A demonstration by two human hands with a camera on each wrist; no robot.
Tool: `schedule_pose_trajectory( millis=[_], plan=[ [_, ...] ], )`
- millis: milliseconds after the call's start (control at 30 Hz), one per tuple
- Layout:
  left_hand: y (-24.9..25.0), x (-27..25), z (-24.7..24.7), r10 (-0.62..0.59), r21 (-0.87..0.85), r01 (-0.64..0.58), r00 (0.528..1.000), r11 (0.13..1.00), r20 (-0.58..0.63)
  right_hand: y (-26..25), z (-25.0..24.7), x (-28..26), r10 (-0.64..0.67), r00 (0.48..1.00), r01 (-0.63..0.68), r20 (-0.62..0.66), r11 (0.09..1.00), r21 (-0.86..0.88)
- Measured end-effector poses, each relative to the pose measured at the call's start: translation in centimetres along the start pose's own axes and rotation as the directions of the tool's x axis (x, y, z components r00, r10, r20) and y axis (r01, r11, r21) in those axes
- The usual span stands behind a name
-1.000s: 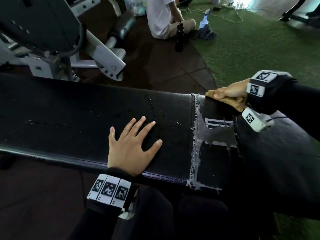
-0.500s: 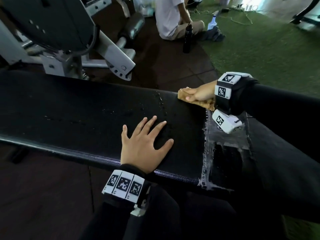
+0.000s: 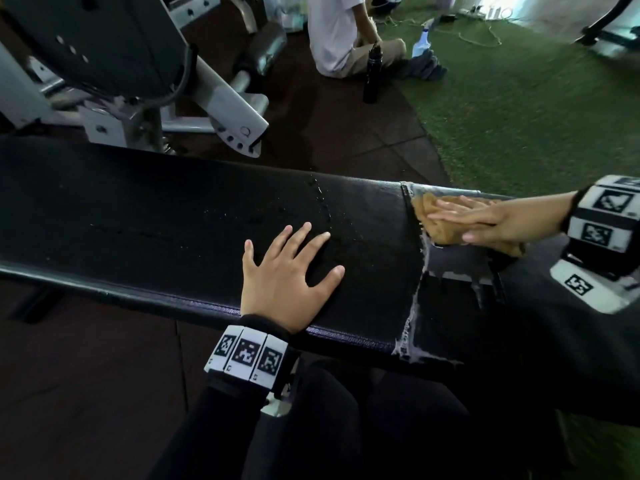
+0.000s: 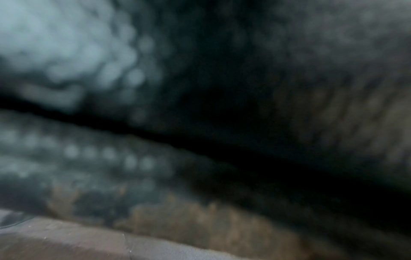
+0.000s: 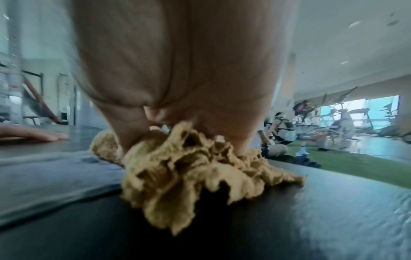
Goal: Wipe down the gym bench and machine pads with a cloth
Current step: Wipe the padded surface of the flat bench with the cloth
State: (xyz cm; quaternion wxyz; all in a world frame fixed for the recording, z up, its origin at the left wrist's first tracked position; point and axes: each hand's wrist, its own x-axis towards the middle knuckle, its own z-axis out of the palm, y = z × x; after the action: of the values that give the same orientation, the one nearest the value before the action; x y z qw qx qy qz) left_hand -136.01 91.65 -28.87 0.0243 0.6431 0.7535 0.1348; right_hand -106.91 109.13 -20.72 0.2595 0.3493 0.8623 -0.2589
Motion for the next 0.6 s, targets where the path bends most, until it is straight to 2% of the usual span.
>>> schedule_pose_trajectory(
  millis=[167,267,333,400,500,600],
  plan=[
    [0.0,0.1,0.0,-0.001,0.001,0.001,1.0,1.0,0.012,-0.9,-3.2,2.9,0.215,0.969,-0.197,-0.126,0.97,0.142],
    [0.1,0.1,-0.1,-0.009,-0.009,0.009,1.0,1.0,0.0,-3.6,-5.1,5.8,0.279,0.941,-0.266,-0.192,0.96,0.09],
    [0.1,0.0,-0.1,-0.012,-0.021,0.011,1.0,1.0,-0.008,-5.6,-5.3,7.6,0.206,0.95,-0.229,-0.233,0.97,-0.077],
    [0.1,0.0,-0.1,-0.013,-0.022,0.013,1.0,1.0,-0.01,-7.4,-4.5,8.7,0.126,0.974,-0.162,-0.19,0.969,-0.185],
    [0.0,0.0,0.0,-0.006,0.0,0.006,1.0,1.0,-0.006,-8.2,-2.2,7.4,-0.038,0.993,0.014,-0.11,0.977,-0.212],
    [-0.2,0.0,0.2,0.004,0.004,-0.004,1.0,1.0,-0.003,-6.3,-0.5,4.2,-0.167,0.986,0.161,-0.029,0.975,-0.155]
  ],
)
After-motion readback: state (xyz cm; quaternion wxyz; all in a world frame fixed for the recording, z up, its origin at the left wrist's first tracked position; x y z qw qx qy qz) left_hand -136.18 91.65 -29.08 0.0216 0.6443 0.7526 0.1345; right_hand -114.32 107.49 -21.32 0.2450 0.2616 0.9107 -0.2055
